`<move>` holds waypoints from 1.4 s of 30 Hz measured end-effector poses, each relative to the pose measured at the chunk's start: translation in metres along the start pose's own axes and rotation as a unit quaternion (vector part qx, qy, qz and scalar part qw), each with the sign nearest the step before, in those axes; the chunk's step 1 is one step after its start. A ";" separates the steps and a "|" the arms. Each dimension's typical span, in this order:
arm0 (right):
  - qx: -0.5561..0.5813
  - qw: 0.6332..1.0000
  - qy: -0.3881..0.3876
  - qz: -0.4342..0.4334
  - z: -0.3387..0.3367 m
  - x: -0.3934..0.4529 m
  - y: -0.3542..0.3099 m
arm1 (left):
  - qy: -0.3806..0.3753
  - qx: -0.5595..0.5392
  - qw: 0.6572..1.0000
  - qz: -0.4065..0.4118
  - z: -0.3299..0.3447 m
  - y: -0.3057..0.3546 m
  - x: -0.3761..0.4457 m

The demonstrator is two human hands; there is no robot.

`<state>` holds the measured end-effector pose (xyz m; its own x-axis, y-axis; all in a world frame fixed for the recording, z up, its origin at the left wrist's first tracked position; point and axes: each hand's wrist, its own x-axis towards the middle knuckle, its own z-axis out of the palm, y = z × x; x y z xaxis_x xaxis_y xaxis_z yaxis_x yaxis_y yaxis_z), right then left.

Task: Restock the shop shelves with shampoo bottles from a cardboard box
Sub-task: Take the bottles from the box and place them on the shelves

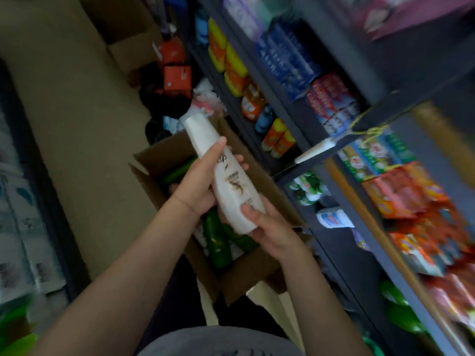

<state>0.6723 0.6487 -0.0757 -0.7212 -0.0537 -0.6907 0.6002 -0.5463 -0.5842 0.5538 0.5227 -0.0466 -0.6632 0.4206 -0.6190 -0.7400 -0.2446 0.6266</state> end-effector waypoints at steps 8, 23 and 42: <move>-0.309 0.891 0.173 -0.285 -0.036 -0.150 -0.100 | -0.223 0.218 0.937 0.156 0.185 0.003 -0.085; -0.154 0.703 0.499 -0.483 -0.164 -0.277 -0.152 | -0.256 0.658 0.593 0.388 0.325 -0.092 -0.038; -0.142 0.686 0.624 -0.345 -0.250 -0.221 -0.224 | -0.250 0.622 0.626 0.399 0.324 -0.093 -0.033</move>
<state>0.7841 0.9924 0.1015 -0.1154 0.9909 0.0689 0.4355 0.1129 -0.8931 0.6806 0.8151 0.0690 -0.4184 0.8946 0.1566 0.6700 0.1877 0.7182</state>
